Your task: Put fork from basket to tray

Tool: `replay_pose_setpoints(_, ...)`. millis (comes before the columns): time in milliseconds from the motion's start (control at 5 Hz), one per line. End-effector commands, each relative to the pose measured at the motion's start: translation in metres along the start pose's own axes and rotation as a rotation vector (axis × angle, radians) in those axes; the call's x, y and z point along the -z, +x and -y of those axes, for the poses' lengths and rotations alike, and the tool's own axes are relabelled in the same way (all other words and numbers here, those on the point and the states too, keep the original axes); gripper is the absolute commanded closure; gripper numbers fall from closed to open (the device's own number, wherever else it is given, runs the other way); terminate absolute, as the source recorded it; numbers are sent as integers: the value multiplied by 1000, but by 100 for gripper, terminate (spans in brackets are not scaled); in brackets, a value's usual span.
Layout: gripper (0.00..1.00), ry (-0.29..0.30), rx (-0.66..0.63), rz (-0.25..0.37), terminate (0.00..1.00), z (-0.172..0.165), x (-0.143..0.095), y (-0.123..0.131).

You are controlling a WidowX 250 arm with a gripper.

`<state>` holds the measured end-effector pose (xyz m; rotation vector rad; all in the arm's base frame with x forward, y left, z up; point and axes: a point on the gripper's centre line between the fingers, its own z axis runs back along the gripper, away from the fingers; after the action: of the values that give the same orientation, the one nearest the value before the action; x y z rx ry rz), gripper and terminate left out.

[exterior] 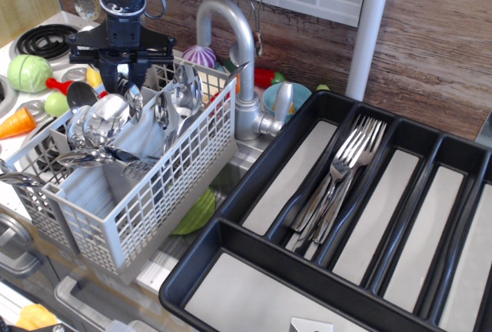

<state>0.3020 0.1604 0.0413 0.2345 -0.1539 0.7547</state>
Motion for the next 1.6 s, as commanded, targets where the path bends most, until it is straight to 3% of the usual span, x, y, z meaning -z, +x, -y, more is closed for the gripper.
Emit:
replay_pose_setpoints(0,100,-22,72,-2,0,-7,-14,7)
replay_pose_setpoints(200,100,7,126,-44,0,-13,-42,16)
replay_pose_setpoints(400,100,86,120,-41,0,-16,-77,21)
replay_pose_setpoints(600,100,105,113,-46,0,-15,-94,18)
replay_pose_setpoints(800,100,67,164,-50,0,-13,-113,19)
replay_pose_setpoints(1000,100,46,216,-83,0,3,-158,21)
replay_pose_setpoints(1400,100,151,229,-238,0,46,-242,-10)
